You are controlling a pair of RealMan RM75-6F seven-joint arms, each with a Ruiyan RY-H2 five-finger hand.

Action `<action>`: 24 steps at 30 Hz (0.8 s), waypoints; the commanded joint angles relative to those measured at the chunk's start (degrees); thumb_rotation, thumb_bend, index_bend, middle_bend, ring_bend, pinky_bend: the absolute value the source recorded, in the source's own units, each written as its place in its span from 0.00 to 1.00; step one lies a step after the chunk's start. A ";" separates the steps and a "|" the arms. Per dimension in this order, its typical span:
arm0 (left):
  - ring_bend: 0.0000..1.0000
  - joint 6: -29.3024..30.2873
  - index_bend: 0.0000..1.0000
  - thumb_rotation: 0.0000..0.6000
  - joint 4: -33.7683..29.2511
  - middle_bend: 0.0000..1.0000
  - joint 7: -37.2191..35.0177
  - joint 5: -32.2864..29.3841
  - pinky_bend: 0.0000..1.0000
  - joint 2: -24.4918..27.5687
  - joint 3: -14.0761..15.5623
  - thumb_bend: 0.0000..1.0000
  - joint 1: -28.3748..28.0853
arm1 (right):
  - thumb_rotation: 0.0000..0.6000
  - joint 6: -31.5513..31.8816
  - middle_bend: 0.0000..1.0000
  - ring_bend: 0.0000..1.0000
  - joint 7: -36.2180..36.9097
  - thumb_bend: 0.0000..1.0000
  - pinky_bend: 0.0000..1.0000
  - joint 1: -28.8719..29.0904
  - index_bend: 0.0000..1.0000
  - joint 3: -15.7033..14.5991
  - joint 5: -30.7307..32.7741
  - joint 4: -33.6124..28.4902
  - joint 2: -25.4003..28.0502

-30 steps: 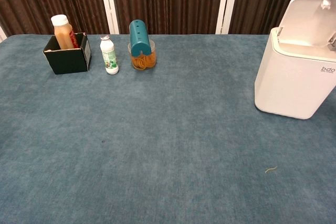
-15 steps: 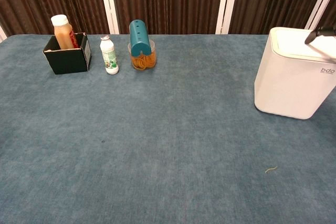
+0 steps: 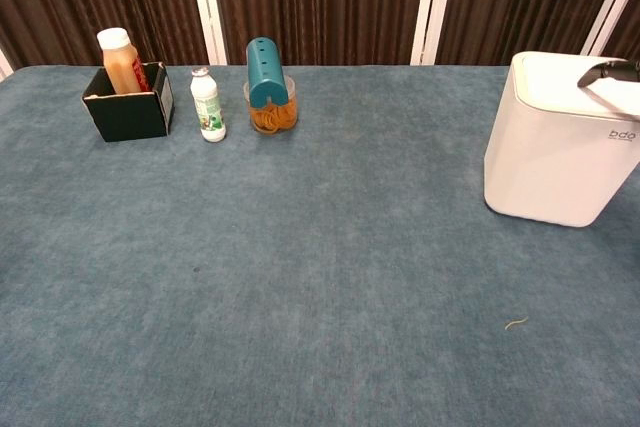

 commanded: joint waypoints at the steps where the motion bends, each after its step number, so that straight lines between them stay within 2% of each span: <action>1: 0.00 0.09 0.00 1.00 0.02 0.00 -0.07 0.10 0.00 -0.03 -0.02 0.45 0.00 | 1.00 10.30 0.92 0.88 11.94 0.83 0.86 -7.19 0.07 -1.95 -18.02 2.52 -0.28; 2: 0.00 0.09 0.00 1.00 -0.01 0.00 -0.01 0.14 0.00 -0.05 -0.01 0.45 0.00 | 1.00 11.10 0.83 0.79 12.77 0.81 0.77 -8.11 0.03 -2.70 -19.48 2.66 -0.14; 3: 0.00 0.09 0.00 1.00 -0.02 0.00 0.04 0.15 0.00 -0.06 -0.01 0.45 0.00 | 1.00 11.38 0.78 0.74 13.09 0.80 0.73 -8.42 0.02 -2.94 -20.10 2.77 -0.09; 4: 0.00 0.10 0.00 1.00 -0.03 0.00 0.07 0.15 0.00 -0.07 -0.01 0.46 0.00 | 1.00 11.56 0.68 0.65 13.36 0.77 0.66 -8.65 0.01 -3.09 -20.61 2.91 -0.07; 6: 0.00 0.08 0.00 1.00 -0.11 0.00 0.20 0.17 0.00 -0.09 0.00 0.46 0.00 | 1.00 12.78 0.40 0.37 14.46 0.69 0.45 -10.39 0.00 -4.38 -22.21 2.89 0.24; 7: 0.00 0.14 0.00 1.00 -0.13 0.00 0.29 0.30 0.00 -0.07 0.11 0.45 0.08 | 1.00 15.00 0.22 0.19 16.32 0.62 0.30 -13.81 0.00 -7.56 -24.81 3.29 0.51; 8: 0.00 0.30 0.00 1.00 -0.12 0.00 0.31 0.49 0.00 -0.09 0.21 0.45 0.16 | 1.00 18.42 0.09 0.06 19.00 0.57 0.19 -17.07 0.00 -10.22 -29.17 5.55 0.11; 9: 0.00 0.50 0.00 1.00 -0.07 0.00 0.30 0.66 0.00 -0.14 0.26 0.45 0.24 | 1.00 21.79 0.04 0.02 22.04 0.54 0.13 -19.97 0.00 -12.00 -33.35 9.59 -1.06; 11: 0.00 0.90 0.00 1.00 -0.03 0.00 0.15 0.89 0.00 -0.16 0.24 0.45 0.33 | 1.00 26.54 0.00 0.00 25.88 0.49 0.05 -23.84 0.00 -13.13 -37.18 16.32 -3.54; 12: 0.00 0.87 0.00 1.00 -0.07 0.00 0.15 0.89 0.00 -0.17 0.22 0.46 0.31 | 1.00 27.57 0.00 0.00 26.99 0.48 0.04 -25.54 0.00 -13.39 -37.02 17.72 -4.60; 14: 0.00 1.12 0.00 1.00 0.11 0.00 0.01 1.13 0.00 -0.25 0.20 0.46 0.32 | 1.00 28.16 0.00 0.00 27.79 0.46 0.00 -26.07 0.00 -14.41 -41.19 19.09 -4.12; 16: 0.00 0.98 0.00 1.00 0.08 0.00 0.12 1.12 0.00 -0.32 0.24 0.46 0.31 | 1.00 29.82 0.00 0.00 27.12 0.45 0.00 -27.36 0.00 -13.01 -41.45 20.19 -4.61; 24: 0.00 0.58 0.00 1.00 -0.20 0.00 0.63 0.85 0.00 -0.29 0.07 0.45 0.17 | 1.00 24.11 0.00 0.00 25.10 0.45 0.00 -27.73 0.00 -10.65 -39.03 19.36 -4.29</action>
